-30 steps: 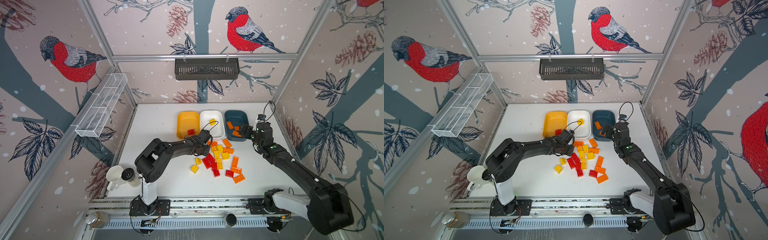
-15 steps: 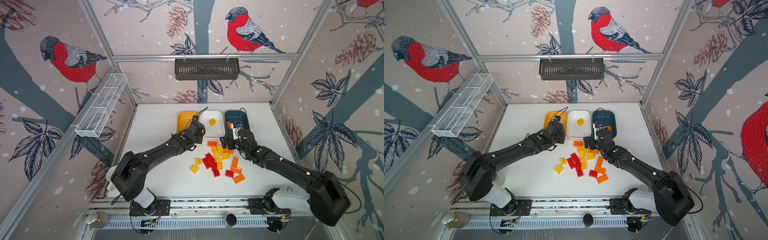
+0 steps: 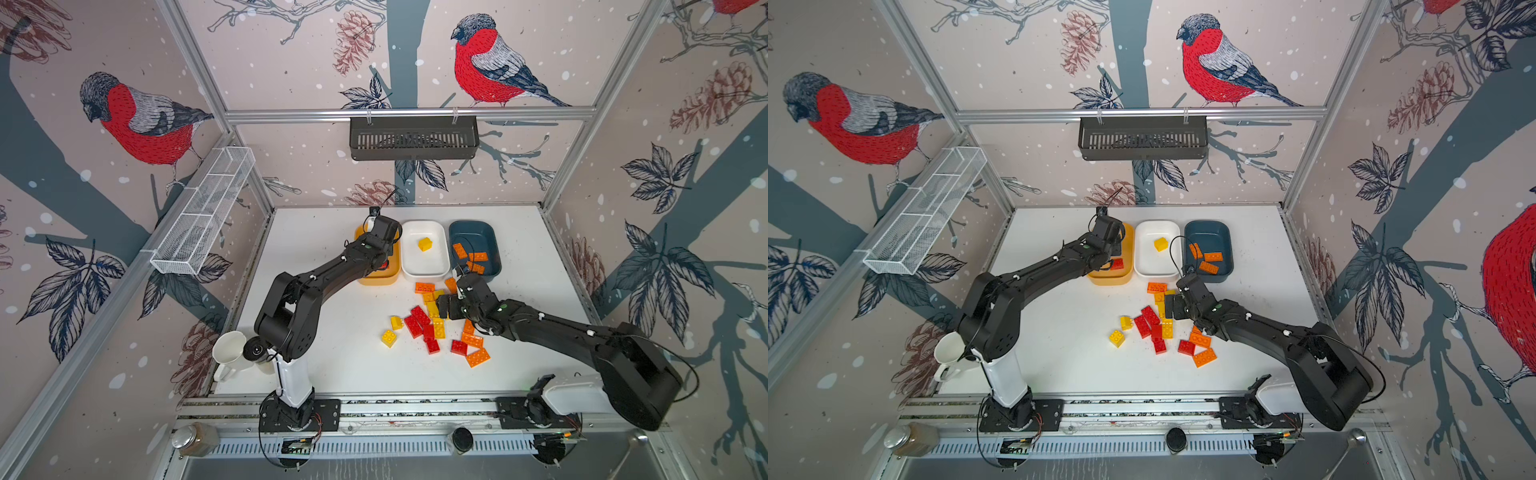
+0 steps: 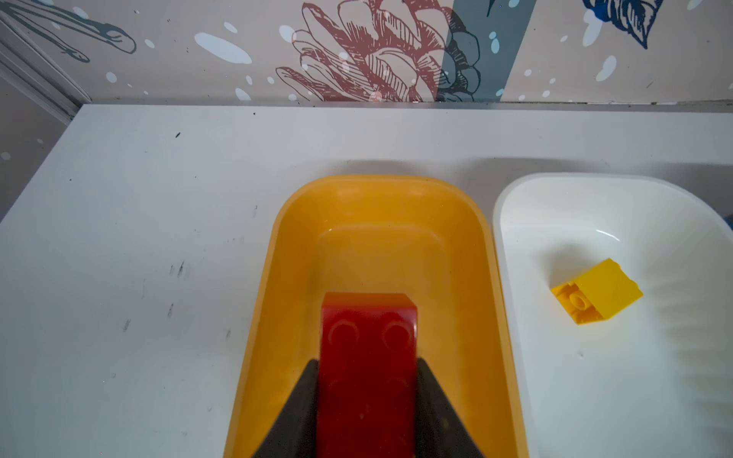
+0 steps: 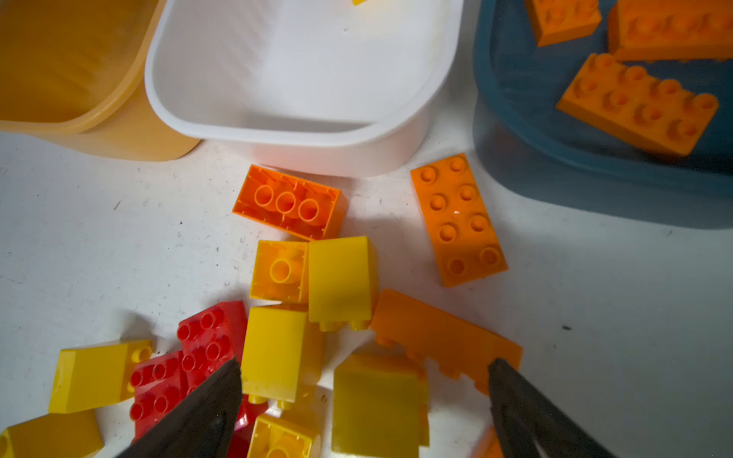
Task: Sort the legos into containers by color
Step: Place the lego in the container, then pick up the lego from the center of the table.
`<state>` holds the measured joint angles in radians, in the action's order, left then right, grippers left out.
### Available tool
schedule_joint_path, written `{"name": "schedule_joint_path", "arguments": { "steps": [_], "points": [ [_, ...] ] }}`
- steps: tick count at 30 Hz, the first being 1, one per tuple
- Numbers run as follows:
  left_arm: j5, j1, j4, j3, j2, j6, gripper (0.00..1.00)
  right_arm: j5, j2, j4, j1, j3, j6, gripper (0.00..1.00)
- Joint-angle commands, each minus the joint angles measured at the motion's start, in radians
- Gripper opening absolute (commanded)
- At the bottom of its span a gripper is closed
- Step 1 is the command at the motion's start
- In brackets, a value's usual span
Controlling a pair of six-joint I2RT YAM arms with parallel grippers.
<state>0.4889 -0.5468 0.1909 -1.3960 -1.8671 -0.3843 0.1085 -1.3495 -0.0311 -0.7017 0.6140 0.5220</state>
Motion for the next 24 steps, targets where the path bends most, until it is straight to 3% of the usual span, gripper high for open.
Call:
{"name": "schedule_joint_path", "arguments": {
  "steps": [1,7,12,18,24],
  "points": [
    [0.03,0.001,0.062,-0.047,-0.032,-0.015,0.39,-0.007,0.014,-0.034,-0.008,-0.028,0.024,0.92],
    [-0.057,0.0,0.013,-0.009,0.016,-0.022,0.68,0.011,-0.01,-0.047,-0.012,-0.03,0.039,0.86],
    [-0.128,0.002,-0.025,0.045,0.078,-0.023,0.85,0.035,-0.06,-0.052,-0.018,0.008,0.013,0.8],
    [-0.157,0.001,-0.065,0.12,0.153,-0.029,0.94,0.103,-0.129,-0.097,-0.033,0.063,0.01,0.66],
    [-0.147,0.001,-0.082,0.165,0.195,-0.029,0.96,0.107,-0.171,-0.097,-0.056,0.073,0.014,0.63]
  ]
}}
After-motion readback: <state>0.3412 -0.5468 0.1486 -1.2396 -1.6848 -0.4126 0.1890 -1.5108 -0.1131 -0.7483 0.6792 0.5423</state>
